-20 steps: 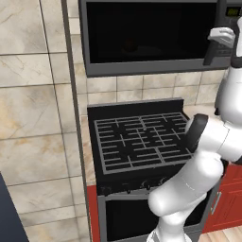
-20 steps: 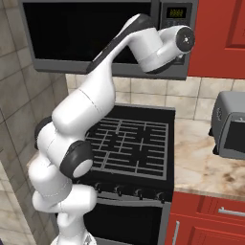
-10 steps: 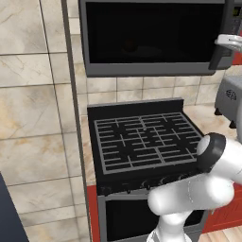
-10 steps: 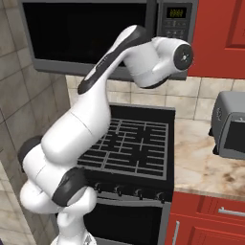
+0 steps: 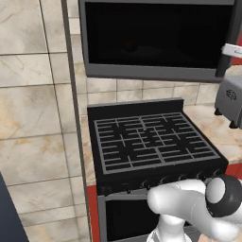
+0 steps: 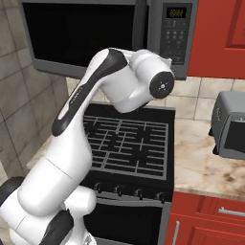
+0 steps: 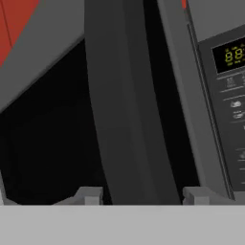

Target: Retrieve the reheated potato from the microwave, then place the potato, cheese, and condiment on the cutting board.

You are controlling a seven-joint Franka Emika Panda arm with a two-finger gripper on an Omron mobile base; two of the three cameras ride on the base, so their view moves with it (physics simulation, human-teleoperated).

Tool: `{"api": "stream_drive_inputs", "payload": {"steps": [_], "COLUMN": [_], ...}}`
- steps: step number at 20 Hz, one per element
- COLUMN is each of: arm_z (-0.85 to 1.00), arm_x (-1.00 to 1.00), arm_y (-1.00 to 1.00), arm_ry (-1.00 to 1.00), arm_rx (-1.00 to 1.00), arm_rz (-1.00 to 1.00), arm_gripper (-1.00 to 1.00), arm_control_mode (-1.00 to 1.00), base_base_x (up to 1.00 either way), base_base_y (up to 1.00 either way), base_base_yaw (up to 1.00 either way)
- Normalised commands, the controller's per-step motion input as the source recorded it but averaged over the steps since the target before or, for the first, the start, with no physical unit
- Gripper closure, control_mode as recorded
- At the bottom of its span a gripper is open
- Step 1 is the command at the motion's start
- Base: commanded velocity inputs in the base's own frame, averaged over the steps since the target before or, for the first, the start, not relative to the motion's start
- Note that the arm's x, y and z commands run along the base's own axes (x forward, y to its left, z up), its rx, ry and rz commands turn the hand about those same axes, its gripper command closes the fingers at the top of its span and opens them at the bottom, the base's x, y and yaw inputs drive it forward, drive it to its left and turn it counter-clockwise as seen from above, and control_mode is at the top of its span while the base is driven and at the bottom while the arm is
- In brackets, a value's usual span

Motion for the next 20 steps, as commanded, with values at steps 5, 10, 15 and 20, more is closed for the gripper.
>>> {"api": "stream_drive_inputs", "payload": {"steps": [5, 10, 15, 20], "arm_z": [0.22, 0.19, 0.14, 0.11], "arm_x": [-0.71, -0.77, -0.77, -0.76], "arm_y": [0.2, 0.15, 0.16, 0.19], "arm_ry": [0.04, 0.02, 0.0, 0.01], "arm_rx": [0.12, 0.08, 0.05, 0.03], "arm_rz": [-0.07, -0.04, -0.02, -0.02], "arm_gripper": [1.0, 1.0, 1.0, 1.0], "arm_control_mode": [-1.0, -1.0, -1.0, -1.0], "base_base_x": [0.0, 0.0, 0.0, 0.0], "base_base_y": [0.0, 0.0, 0.0, 0.0], "base_base_yaw": [0.0, 0.0, 0.0, 0.0]}}
